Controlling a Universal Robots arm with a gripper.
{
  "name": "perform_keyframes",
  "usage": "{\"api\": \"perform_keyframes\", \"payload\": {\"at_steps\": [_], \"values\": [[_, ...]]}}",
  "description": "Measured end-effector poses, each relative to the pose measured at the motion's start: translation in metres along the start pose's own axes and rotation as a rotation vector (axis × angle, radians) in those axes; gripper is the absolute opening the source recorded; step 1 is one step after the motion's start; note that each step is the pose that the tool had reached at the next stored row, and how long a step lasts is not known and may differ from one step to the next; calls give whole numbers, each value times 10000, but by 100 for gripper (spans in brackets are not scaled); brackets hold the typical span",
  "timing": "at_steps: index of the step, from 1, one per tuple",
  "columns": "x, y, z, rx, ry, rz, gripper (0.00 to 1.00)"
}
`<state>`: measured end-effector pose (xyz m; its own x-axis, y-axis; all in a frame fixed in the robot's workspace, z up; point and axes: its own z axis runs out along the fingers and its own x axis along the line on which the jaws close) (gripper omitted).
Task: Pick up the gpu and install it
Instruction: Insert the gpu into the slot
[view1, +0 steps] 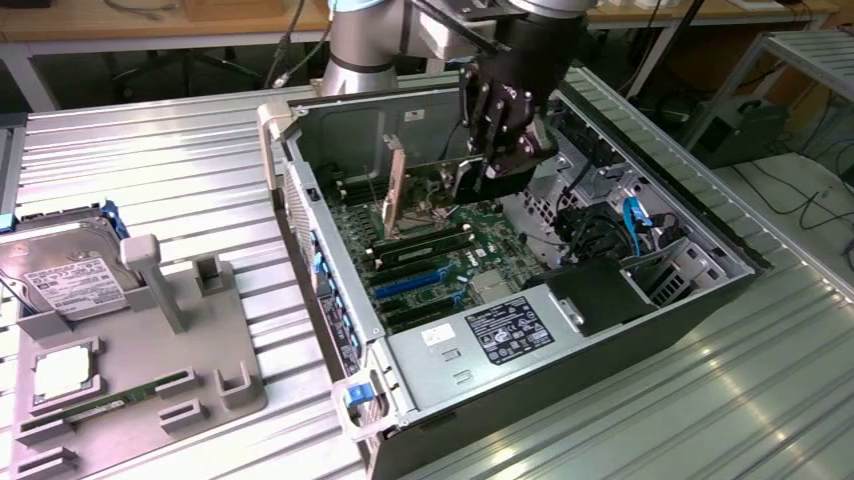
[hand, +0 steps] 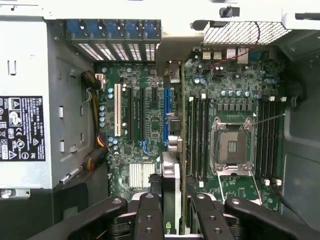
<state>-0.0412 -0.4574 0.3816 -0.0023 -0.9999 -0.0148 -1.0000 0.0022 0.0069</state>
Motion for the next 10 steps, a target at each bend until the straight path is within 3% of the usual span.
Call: {"api": "perform_keyframes", "payload": {"at_steps": [1,2,4,5,6,7,10], "values": [[-4,82,87,4,-1,240,27],[-78,169,164,63,47,239,27],[-79,178,229,93,47,236,27],[-77,225,294,290,43,233,27],[-76,240,399,289,44,233,27],[-75,318,446,292,45,233,27],[-61,340,506,294,44,233,27]]}}
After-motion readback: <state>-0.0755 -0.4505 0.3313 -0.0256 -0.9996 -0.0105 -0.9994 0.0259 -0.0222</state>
